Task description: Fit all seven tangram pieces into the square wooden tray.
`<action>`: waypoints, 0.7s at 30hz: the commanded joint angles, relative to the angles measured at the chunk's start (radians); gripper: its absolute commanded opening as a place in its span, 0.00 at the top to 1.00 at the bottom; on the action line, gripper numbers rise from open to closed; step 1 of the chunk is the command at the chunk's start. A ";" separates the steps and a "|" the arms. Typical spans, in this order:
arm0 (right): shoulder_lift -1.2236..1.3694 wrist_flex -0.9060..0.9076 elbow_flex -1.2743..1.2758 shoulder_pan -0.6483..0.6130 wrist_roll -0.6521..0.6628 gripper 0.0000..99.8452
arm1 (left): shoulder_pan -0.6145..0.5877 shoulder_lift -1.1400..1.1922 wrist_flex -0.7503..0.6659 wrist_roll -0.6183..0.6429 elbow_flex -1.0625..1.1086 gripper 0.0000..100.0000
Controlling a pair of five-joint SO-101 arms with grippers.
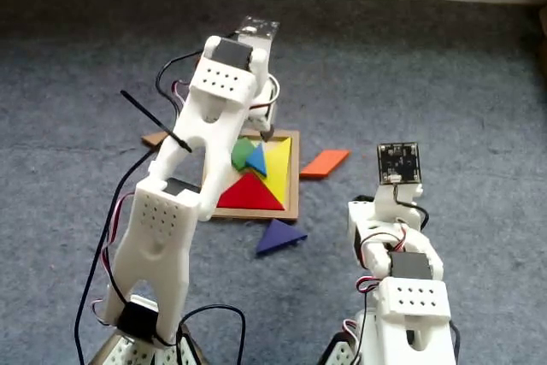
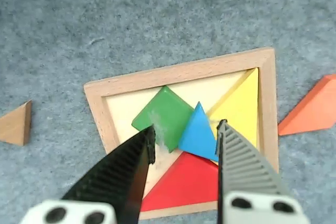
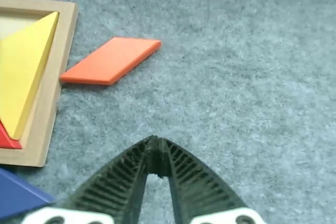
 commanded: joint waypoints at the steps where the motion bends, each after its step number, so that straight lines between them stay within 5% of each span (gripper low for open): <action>1: -0.016 -0.027 -0.005 0.007 0.011 0.99 | 0.007 -0.016 0.017 0.006 0.024 0.80; 21: -0.016 -0.027 -0.005 0.007 0.011 0.99 | -0.012 0.016 0.003 0.011 0.071 0.80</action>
